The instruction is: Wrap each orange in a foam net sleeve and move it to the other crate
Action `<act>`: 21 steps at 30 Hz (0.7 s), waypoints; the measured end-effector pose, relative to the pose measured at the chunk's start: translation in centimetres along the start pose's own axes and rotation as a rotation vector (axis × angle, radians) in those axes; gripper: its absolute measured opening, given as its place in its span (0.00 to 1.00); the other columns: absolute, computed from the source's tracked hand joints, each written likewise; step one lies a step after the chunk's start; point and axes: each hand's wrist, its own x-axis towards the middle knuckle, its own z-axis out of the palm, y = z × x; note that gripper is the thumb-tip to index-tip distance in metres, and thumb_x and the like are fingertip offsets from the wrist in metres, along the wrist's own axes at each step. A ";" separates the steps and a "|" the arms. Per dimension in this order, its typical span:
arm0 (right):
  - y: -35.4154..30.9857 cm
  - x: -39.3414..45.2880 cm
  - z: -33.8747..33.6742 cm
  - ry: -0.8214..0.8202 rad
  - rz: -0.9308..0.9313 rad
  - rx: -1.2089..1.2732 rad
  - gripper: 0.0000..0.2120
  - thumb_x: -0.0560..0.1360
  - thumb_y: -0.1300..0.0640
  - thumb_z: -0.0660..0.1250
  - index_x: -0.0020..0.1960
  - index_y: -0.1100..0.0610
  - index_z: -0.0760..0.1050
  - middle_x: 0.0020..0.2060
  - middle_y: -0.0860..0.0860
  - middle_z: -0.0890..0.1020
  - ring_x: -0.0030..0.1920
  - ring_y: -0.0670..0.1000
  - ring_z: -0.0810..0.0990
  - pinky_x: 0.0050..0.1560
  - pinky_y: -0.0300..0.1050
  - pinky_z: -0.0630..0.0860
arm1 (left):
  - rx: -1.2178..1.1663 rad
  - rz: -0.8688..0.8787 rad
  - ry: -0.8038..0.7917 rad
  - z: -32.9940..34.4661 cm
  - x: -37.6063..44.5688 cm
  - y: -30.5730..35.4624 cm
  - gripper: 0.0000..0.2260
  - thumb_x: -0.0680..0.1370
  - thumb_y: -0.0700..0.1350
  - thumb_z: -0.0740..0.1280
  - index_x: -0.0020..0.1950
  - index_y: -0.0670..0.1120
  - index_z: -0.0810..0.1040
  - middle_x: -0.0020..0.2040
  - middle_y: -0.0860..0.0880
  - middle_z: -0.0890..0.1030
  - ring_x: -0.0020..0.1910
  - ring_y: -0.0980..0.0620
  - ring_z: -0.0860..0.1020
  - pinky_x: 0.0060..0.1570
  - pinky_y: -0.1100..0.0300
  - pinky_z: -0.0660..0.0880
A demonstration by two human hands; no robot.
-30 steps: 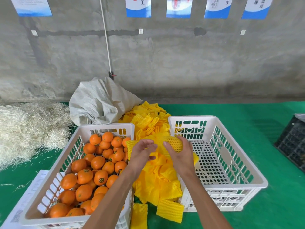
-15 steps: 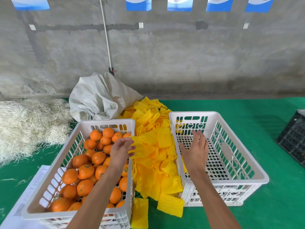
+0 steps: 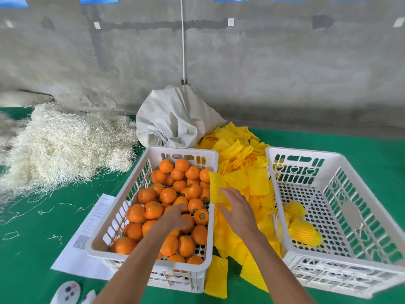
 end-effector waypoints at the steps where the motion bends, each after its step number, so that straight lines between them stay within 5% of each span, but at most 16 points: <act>1: -0.2 0.2 0.5 0.007 0.006 0.000 0.25 0.83 0.50 0.64 0.79 0.48 0.64 0.77 0.47 0.67 0.76 0.52 0.66 0.72 0.50 0.69 | 0.007 -0.007 -0.054 0.0 0.1 -0.3 0.33 0.79 0.42 0.72 0.82 0.51 0.62 0.59 0.41 0.78 0.49 0.44 0.78 0.46 0.52 0.75; 5: -0.5 0.9 1.3 0.066 0.014 0.057 0.21 0.84 0.49 0.63 0.76 0.50 0.71 0.71 0.48 0.74 0.71 0.50 0.71 0.67 0.47 0.73 | 0.146 0.002 -0.158 0.3 1.1 -0.8 0.40 0.78 0.41 0.75 0.84 0.53 0.59 0.76 0.42 0.70 0.69 0.40 0.75 0.62 0.48 0.78; 9: 0.2 1.6 0.8 0.026 -0.012 0.185 0.22 0.82 0.44 0.66 0.72 0.52 0.76 0.62 0.48 0.76 0.63 0.48 0.76 0.61 0.46 0.76 | 0.311 0.033 -0.153 1.5 2.8 -0.9 0.41 0.79 0.42 0.74 0.85 0.51 0.55 0.83 0.43 0.60 0.75 0.39 0.70 0.68 0.46 0.75; 16: 0.7 1.6 0.3 -0.059 0.044 0.496 0.22 0.75 0.38 0.70 0.66 0.45 0.80 0.55 0.42 0.76 0.54 0.40 0.76 0.53 0.36 0.75 | 0.549 0.036 -0.081 2.4 5.0 -0.5 0.39 0.78 0.34 0.70 0.85 0.51 0.57 0.81 0.41 0.63 0.73 0.40 0.72 0.59 0.50 0.80; 21: 0.7 1.4 0.0 -0.059 0.105 0.610 0.16 0.79 0.43 0.69 0.65 0.45 0.82 0.56 0.44 0.79 0.56 0.39 0.78 0.55 0.32 0.74 | 0.491 0.042 -0.001 2.0 4.8 -0.2 0.31 0.79 0.42 0.72 0.81 0.45 0.64 0.76 0.40 0.67 0.68 0.39 0.76 0.61 0.48 0.79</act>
